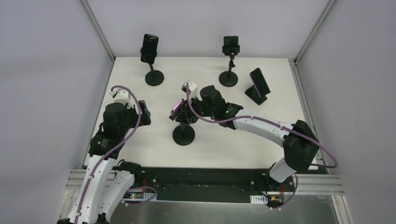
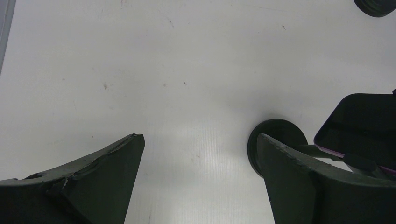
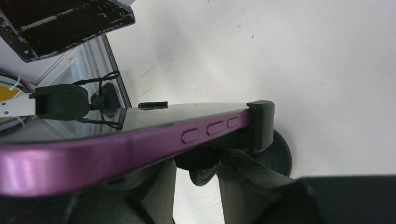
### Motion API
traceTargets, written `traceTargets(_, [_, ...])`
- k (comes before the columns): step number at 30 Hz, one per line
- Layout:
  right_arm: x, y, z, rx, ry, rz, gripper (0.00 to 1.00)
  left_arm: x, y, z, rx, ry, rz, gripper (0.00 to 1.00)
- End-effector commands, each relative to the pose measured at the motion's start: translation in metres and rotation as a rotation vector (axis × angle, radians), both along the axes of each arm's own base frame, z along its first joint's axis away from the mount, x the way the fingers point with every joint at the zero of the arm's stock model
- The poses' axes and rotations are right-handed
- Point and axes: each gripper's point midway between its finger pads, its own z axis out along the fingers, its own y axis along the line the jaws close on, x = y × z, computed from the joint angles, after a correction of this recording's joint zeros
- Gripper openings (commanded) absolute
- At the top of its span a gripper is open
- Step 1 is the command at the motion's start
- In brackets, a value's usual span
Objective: Remove the phone from the phone stand
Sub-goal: Adjust the phone stand with the phone at the center of the board, then pick up the phone stand with the phone at the center of the board.
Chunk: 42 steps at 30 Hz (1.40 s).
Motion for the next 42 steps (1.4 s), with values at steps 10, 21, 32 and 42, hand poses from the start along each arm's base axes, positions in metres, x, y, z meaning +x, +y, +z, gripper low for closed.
traceTargets(10, [-0.004, 0.002, 0.03, 0.101, -0.069, 0.024, 0.71, 0.003, 0.001, 0.007, 0.005, -0.041, -0.007, 0.97])
traceTargets(21, [-0.019, -0.022, 0.044, 0.123, -0.218, 0.082, 0.8, 0.003, 0.002, 0.007, 0.009, -0.046, -0.001, 0.97])
traceTargets(32, [-0.036, -0.065, 0.039, 0.112, -0.3, 0.037, 0.81, -0.004, 0.024, 0.016, 0.053, -0.102, 0.1, 0.99])
traceTargets(42, [-0.029, -0.078, 0.032, 0.122, -0.362, -0.038, 0.8, -0.004, -0.013, 0.028, 0.012, -0.18, -0.132, 0.99])
